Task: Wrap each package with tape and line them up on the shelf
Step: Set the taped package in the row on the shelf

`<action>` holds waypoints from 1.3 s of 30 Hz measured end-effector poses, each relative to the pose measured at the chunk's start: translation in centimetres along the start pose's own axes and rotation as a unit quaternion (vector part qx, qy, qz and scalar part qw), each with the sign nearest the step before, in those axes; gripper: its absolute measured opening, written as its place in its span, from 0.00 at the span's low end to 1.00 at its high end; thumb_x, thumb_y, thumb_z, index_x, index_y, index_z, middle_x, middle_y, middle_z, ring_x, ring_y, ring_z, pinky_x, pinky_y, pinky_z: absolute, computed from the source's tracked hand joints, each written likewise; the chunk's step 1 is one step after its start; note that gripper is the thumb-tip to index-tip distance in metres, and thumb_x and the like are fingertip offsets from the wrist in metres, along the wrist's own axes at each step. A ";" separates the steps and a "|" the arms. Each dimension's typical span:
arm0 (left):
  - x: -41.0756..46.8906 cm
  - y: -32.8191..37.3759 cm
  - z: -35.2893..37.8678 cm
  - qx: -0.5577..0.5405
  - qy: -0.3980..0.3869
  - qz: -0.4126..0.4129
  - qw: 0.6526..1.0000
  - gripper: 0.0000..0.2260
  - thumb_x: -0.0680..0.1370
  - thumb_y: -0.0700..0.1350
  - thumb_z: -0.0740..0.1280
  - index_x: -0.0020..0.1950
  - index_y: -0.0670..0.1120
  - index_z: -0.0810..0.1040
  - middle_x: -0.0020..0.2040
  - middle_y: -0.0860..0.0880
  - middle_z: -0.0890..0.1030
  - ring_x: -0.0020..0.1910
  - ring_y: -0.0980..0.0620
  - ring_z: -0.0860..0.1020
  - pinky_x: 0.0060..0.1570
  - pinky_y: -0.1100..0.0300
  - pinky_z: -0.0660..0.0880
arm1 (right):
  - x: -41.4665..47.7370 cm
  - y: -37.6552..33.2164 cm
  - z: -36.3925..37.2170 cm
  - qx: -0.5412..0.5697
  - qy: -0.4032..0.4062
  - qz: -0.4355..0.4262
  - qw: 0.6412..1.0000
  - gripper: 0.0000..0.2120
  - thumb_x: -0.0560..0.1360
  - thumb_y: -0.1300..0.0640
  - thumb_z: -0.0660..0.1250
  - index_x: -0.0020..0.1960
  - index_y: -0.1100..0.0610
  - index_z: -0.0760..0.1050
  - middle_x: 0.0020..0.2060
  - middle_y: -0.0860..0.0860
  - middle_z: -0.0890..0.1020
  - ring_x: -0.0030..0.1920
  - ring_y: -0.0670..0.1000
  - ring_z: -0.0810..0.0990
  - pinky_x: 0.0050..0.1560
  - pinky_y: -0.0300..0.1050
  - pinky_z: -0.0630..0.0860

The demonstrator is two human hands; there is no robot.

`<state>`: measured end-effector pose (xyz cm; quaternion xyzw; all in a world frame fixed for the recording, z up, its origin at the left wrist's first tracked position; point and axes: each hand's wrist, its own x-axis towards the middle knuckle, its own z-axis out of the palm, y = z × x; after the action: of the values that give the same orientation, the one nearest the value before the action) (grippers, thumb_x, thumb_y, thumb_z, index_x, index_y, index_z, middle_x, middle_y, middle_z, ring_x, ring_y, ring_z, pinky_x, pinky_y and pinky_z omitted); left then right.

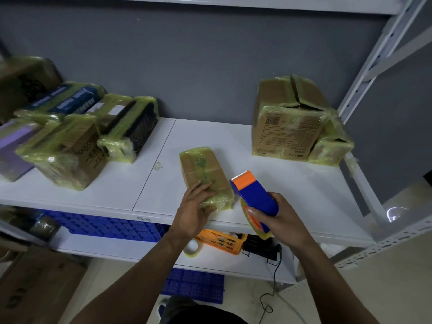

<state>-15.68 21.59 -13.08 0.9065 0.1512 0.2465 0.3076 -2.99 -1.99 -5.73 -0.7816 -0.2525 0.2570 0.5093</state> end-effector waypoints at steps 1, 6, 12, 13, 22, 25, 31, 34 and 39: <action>0.0 0.0 0.1 0.001 0.006 -0.001 1.000 0.20 0.74 0.44 0.77 0.65 0.55 0.79 0.72 0.62 0.71 0.76 0.57 0.62 0.73 0.60 0.62 | 0.0 0.0 -0.1 -0.003 -0.010 0.002 1.000 0.19 0.76 0.40 0.74 0.57 0.52 0.77 0.44 0.46 0.82 0.45 0.46 0.84 0.46 0.43 0.78; 1.3 1.1 0.6 0.026 0.012 -0.012 0.999 0.25 0.73 0.37 0.76 0.67 0.55 0.78 0.68 0.56 0.68 0.72 0.54 0.61 0.70 0.60 0.67 | 0.0 -0.4 -0.7 -0.026 0.022 0.084 0.996 0.28 0.74 0.28 0.63 0.46 0.54 0.77 0.33 0.46 0.83 0.32 0.41 0.82 0.33 0.35 0.72; 3.0 2.8 -1.2 0.056 -0.083 -0.077 0.992 0.22 0.75 0.47 0.73 0.68 0.60 0.76 0.71 0.59 0.70 0.75 0.54 0.62 0.77 0.32 0.49 | -0.3 -0.6 -1.1 -0.042 -0.025 0.038 0.998 0.24 0.72 0.32 0.68 0.50 0.53 0.80 0.40 0.45 0.86 0.40 0.44 0.85 0.39 0.38 0.76; 3.1 3.2 -1.8 0.025 -0.064 -0.092 0.993 0.18 0.75 0.49 0.71 0.65 0.61 0.79 0.69 0.59 0.73 0.74 0.54 0.65 0.77 0.35 0.52 | -0.4 -0.8 -1.2 -0.052 -0.027 0.024 0.998 0.23 0.72 0.33 0.68 0.49 0.53 0.79 0.38 0.43 0.85 0.38 0.42 0.84 0.37 0.34 0.74; 2.6 8.4 -7.4 -0.373 -0.075 -0.249 0.891 0.14 0.73 0.62 0.73 0.53 0.56 0.86 0.50 0.53 0.86 0.46 0.58 0.82 0.44 0.62 0.73 | -0.8 -3.2 -2.0 -0.095 -0.065 -0.056 0.992 0.17 0.72 0.38 0.71 0.47 0.51 0.77 0.39 0.42 0.83 0.41 0.45 0.84 0.38 0.34 0.75; 2.4 9.0 -8.1 -0.387 -0.073 -0.251 0.884 0.17 0.70 0.62 0.73 0.54 0.55 0.86 0.49 0.52 0.86 0.48 0.57 0.83 0.49 0.58 0.74 | -0.7 -3.6 -1.9 -0.086 -0.082 -0.058 0.991 0.19 0.71 0.38 0.71 0.50 0.52 0.78 0.43 0.41 0.84 0.45 0.44 0.85 0.40 0.35 0.77; 1.9 8.9 -8.2 -0.354 -0.081 -0.245 0.899 0.05 0.78 0.51 0.72 0.50 0.55 0.88 0.46 0.52 0.86 0.44 0.59 0.81 0.45 0.58 0.73 | -0.3 -3.7 -1.7 -0.077 -0.105 -0.065 0.989 0.18 0.73 0.39 0.72 0.52 0.52 0.78 0.45 0.42 0.85 0.47 0.45 0.85 0.42 0.37 0.78; 1.8 8.7 -8.3 -0.357 -0.093 -0.244 0.897 0.07 0.81 0.48 0.69 0.49 0.53 0.88 0.43 0.50 0.85 0.42 0.59 0.80 0.43 0.59 0.73 | -0.1 -3.8 -1.7 -0.068 -0.115 -0.070 0.989 0.17 0.74 0.40 0.73 0.52 0.52 0.78 0.44 0.43 0.84 0.46 0.46 0.85 0.42 0.36 0.78; 2.0 8.4 -8.2 -0.361 -0.091 -0.250 0.894 0.10 0.83 0.50 0.66 0.47 0.53 0.86 0.43 0.52 0.85 0.42 0.59 0.80 0.46 0.58 0.72 | 0.0 -3.8 -1.6 -0.052 -0.120 -0.072 0.989 0.19 0.73 0.39 0.72 0.52 0.54 0.79 0.44 0.45 0.84 0.45 0.47 0.85 0.42 0.36 0.78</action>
<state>-17.43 20.03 -1.40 0.6836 0.2444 0.1158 0.6779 -2.45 -1.67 -1.70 -0.7503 -0.3802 0.2986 0.4509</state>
